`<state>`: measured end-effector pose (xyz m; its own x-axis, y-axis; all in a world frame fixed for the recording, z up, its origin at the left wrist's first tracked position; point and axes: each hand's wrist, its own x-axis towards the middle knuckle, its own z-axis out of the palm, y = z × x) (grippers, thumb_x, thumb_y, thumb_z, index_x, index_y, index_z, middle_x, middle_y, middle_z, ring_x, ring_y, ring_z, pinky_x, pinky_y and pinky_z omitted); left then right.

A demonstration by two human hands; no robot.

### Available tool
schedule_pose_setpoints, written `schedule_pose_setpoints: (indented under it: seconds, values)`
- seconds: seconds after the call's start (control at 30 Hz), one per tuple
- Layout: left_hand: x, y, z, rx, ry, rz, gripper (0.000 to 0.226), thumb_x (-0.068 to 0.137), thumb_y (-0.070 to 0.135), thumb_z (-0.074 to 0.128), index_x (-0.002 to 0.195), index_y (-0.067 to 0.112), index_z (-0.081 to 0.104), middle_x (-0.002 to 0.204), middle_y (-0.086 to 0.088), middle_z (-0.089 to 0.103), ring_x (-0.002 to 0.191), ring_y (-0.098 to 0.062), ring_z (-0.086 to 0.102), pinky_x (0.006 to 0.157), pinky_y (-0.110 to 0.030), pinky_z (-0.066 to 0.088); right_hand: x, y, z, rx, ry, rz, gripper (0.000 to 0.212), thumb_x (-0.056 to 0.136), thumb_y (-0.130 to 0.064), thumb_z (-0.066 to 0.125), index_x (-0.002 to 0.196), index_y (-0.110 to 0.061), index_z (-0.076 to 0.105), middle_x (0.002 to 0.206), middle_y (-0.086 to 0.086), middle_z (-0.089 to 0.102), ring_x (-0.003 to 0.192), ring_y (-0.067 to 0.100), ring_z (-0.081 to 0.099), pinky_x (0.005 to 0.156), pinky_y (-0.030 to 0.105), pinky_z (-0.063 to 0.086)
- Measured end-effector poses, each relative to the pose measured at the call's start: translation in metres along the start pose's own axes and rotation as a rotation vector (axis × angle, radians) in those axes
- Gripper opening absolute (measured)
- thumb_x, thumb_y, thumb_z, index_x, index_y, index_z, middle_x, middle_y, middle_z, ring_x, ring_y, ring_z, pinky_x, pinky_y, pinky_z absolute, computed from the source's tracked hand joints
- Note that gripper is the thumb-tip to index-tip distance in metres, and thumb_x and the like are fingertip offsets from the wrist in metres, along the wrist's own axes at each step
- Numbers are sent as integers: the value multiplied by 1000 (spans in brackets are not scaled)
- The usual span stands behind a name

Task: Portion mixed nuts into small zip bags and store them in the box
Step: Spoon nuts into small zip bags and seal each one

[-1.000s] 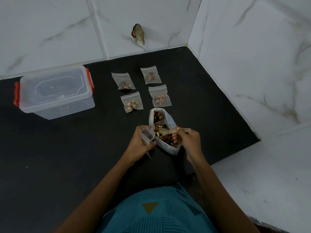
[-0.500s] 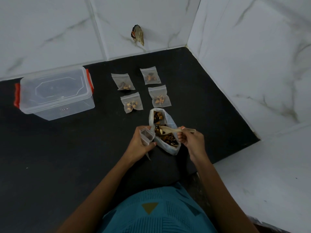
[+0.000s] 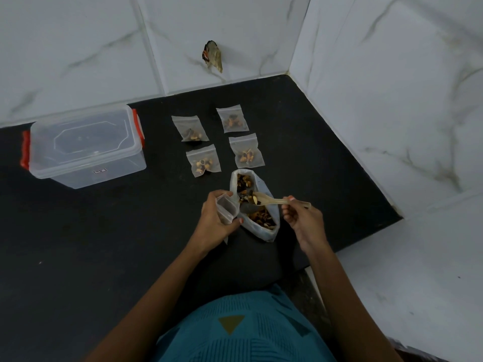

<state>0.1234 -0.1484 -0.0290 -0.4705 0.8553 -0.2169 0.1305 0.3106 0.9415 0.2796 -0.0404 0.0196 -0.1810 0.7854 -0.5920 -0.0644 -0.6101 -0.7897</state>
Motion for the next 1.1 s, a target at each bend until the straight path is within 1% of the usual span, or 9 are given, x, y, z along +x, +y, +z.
schedule_pose_setpoints:
  seconds: [0.07,0.2,0.3,0.43,0.7,0.77,0.83,0.9,1.1]
  values:
    - [1,1,3,4,13,54,61,74,12,75,121,27,40,127,1,43,123,-15,42,99,-33,44,-4,-6,0,23,-9,-2,12,91,-9,54,87,-4,64,72,5,61,64,8,56,62,18,49]
    - [3,8,10,6,44,108,60,74,9,74,122,21,39,123,6,44,118,-10,43,89,-12,39,-16,-20,3,4,-47,-45,13,90,-12,54,89,-8,66,70,2,62,61,5,58,56,14,49]
    - [6,20,13,-36,49,89,62,75,6,73,125,17,37,117,9,44,112,-5,45,85,-11,41,-27,-31,8,-7,-77,-87,14,90,-13,53,89,-9,66,67,0,62,57,3,58,53,14,48]
    - [9,35,16,-66,53,105,61,75,11,74,118,26,33,108,20,42,101,6,45,78,-5,39,-42,-37,16,-52,-147,-188,15,90,-12,53,85,-10,67,62,-1,63,53,2,57,51,13,48]
    - [11,43,17,-125,93,203,58,71,0,75,114,16,40,106,5,53,94,7,53,82,-10,44,-48,-20,27,-496,-211,-736,14,88,-7,57,86,-18,64,68,-7,62,57,-2,59,55,11,48]
    - [10,45,17,-141,82,217,60,68,12,79,115,13,41,108,4,53,97,4,53,82,-9,43,-46,-14,27,-622,-278,-907,10,86,-10,60,94,-10,66,79,-11,62,65,-10,59,61,6,47]
    - [8,47,17,-147,75,230,65,63,33,75,115,12,42,107,7,53,98,5,52,82,-7,42,-45,-10,28,-693,-326,-1057,24,83,-16,57,99,-1,65,87,-8,60,78,-12,59,68,2,46]
    - [6,49,16,-152,82,236,66,62,42,69,115,13,42,107,9,52,99,3,53,83,-8,42,-43,-10,28,-724,-342,-1147,26,82,-15,55,98,3,66,89,-5,59,84,-7,56,72,1,44]
    - [8,52,13,-135,102,271,59,67,24,73,116,11,42,111,3,54,106,-4,52,89,-12,42,-43,-13,23,-711,-342,-1261,28,87,-22,55,102,1,63,89,0,61,82,-6,55,70,1,45]
